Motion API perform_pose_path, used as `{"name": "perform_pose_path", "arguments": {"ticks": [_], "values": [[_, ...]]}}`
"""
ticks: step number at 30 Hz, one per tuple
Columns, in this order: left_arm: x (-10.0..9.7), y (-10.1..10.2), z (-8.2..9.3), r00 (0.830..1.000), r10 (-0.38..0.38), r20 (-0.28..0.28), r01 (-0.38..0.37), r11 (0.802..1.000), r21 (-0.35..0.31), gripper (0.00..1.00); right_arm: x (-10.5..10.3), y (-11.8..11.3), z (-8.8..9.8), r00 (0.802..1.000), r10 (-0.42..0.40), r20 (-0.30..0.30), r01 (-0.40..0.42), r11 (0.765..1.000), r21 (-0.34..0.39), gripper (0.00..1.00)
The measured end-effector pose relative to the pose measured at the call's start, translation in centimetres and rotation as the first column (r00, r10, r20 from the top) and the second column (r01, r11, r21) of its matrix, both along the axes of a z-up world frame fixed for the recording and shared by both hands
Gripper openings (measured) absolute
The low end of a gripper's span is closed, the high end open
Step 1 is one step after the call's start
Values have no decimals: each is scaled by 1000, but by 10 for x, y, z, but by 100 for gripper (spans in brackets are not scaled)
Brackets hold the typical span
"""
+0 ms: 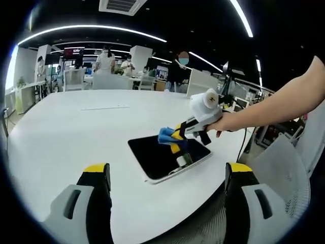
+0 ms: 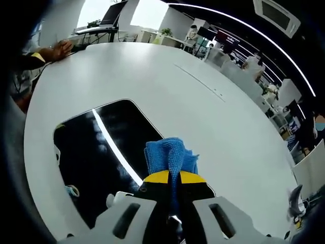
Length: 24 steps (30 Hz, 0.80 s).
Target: Wipe the mirror surface with the cleaning cloth until all visible marks leave the cleaned area.
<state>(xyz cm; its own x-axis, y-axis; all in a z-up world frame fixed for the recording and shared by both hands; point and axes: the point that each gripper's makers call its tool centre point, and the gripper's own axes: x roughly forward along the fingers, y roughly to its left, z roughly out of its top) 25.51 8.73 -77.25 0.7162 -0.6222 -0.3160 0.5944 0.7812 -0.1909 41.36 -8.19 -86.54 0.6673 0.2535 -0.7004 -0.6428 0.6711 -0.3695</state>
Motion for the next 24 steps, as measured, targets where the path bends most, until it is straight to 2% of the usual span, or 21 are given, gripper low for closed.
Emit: {"name": "perform_pose_path", "arguments": {"ticks": [7, 12, 24], "values": [[0, 0, 0, 1000, 0, 1, 0, 1000, 1, 93, -1, 0, 0, 1000, -15, -8, 15, 1000, 9, 0], [0, 0, 0, 1000, -2, 0, 2, 1000, 2, 93, -1, -1, 0, 998, -49, -41, 52, 997, 59, 0], [1, 0, -1, 1000, -4, -5, 4, 1000, 4, 93, -4, 0, -2, 997, -52, -58, 56, 995, 82, 0]]}}
